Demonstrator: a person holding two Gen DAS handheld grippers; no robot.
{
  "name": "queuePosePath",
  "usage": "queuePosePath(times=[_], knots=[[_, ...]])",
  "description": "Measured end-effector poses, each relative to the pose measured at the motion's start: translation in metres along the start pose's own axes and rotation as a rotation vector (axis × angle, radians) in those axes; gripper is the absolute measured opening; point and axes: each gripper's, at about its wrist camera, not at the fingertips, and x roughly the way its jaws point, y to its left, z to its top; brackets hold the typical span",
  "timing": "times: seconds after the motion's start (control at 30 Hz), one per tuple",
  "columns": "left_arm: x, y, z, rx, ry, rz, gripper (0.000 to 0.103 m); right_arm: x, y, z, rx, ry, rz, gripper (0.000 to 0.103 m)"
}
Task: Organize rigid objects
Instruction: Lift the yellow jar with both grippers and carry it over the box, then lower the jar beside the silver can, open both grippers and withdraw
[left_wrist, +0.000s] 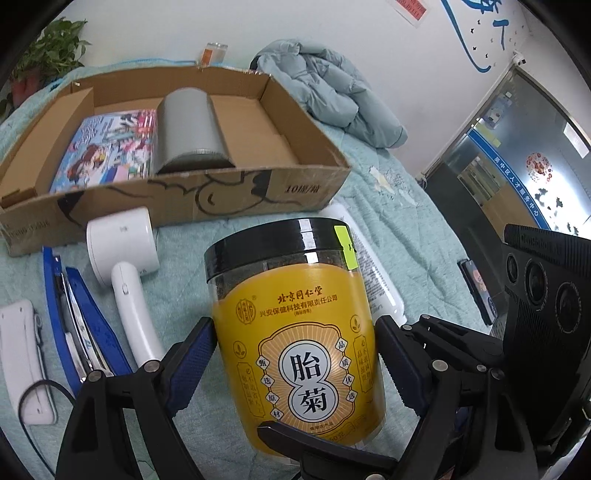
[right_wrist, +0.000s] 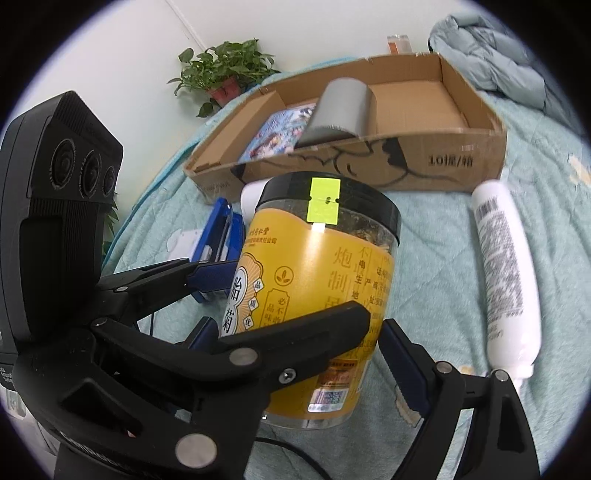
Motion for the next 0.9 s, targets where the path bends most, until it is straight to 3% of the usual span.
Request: queuePosePath(times=[0.43,0.7,0.9], knots=[[-0.043,-0.014,0.064,0.036,-0.102,0.020,0.085,-0.034,0.009,0.049,-0.081,-0.089,-0.008,0.088],[-0.048,-0.022,0.150,0.080,-0.130,0.036,0.085,-0.046,0.008,0.115,-0.143,-0.108,-0.017,0.087],[-0.017,-0.021,0.213,0.066,-0.074,0.028,0.085,-0.044,-0.014,0.162,-0.126,-0.081,-0.025,0.087]])
